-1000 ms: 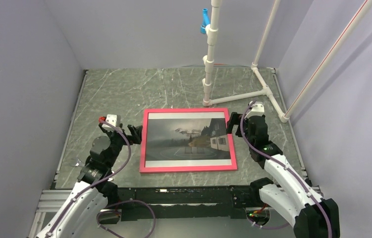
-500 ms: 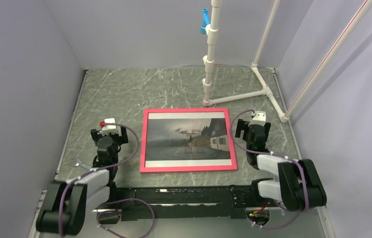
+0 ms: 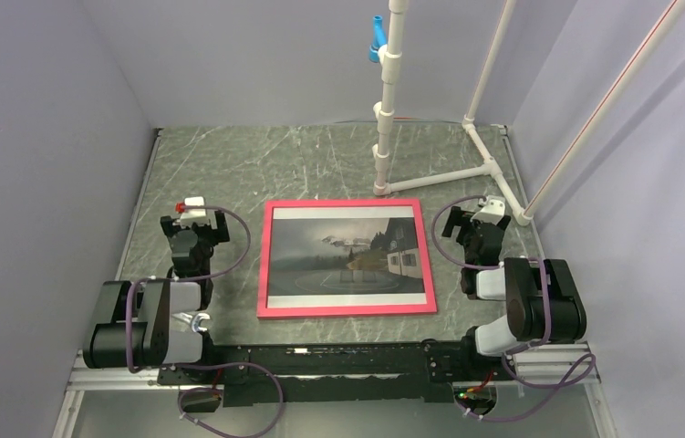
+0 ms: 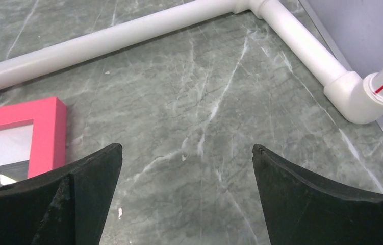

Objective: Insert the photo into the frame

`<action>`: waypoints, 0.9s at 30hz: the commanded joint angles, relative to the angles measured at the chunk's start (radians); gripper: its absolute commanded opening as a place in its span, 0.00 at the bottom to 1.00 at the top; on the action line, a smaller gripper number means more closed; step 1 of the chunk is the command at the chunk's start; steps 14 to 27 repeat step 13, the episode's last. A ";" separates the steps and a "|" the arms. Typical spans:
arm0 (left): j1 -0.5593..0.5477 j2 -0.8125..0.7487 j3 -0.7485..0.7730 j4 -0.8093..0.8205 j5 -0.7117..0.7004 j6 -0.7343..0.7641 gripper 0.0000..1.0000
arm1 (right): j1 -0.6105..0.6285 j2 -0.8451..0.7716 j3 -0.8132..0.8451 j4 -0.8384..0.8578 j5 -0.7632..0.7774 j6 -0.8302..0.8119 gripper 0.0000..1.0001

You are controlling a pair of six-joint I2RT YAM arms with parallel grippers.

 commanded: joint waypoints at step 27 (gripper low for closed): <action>-0.012 0.006 0.041 0.029 0.058 0.020 0.99 | 0.001 0.005 0.019 0.088 -0.042 -0.005 1.00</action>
